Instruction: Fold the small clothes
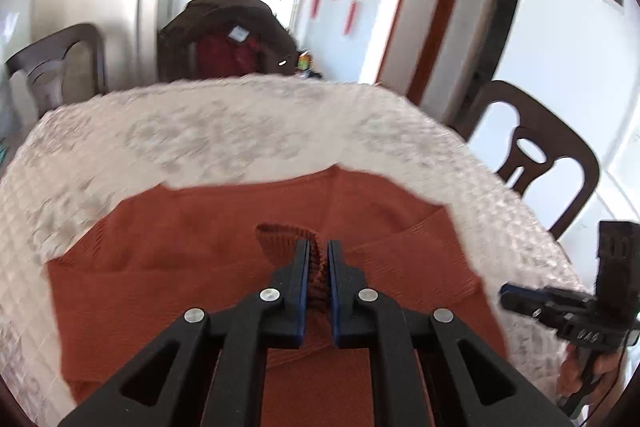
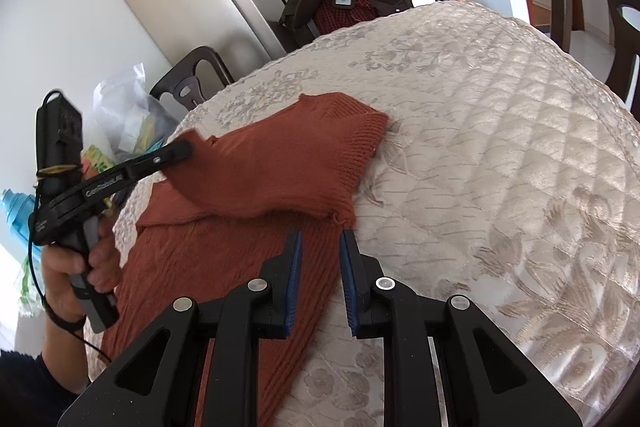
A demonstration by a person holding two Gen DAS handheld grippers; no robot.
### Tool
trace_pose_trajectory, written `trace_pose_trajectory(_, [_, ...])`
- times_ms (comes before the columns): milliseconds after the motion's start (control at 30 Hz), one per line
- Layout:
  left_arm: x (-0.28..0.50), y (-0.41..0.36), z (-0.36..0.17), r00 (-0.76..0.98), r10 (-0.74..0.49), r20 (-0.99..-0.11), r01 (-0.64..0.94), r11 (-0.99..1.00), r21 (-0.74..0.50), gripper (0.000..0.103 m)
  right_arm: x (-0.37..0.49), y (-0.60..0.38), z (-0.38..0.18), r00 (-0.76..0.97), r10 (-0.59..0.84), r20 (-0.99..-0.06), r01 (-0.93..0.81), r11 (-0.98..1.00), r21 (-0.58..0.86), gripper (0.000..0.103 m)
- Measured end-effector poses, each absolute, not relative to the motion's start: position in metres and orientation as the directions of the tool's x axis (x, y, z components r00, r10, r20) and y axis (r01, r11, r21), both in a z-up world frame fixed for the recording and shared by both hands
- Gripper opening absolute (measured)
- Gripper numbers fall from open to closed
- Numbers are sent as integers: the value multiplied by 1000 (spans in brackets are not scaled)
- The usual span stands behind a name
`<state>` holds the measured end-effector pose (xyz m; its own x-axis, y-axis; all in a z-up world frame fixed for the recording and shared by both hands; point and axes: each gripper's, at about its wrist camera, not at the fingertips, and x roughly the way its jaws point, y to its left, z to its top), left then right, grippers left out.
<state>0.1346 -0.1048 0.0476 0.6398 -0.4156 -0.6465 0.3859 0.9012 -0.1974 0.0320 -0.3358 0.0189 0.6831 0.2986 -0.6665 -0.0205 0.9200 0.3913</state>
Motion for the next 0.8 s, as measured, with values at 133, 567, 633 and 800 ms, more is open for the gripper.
trace_pose_trajectory(133, [141,-96,25,601,-383,-701,348,916,-202,11,45,-326,20,678,312,-666,-46,922,385,19])
trace_pose_trajectory(567, [132,-74,21,623,-345,-702,278,937,-214,31,71,-322,10,641,246,-727,-24,953,302,10])
trace_pose_trajectory(633, [131,-75,19,613,-352,-707,286,933,-216,31,68,-326,13,648,224,-728,-5,957,290,10])
trace_pose_trajectory(800, [131,-91,22,602,-394,-695,336,914,-226,31,68,-308,29,671,226,-706,-62,966,251,12])
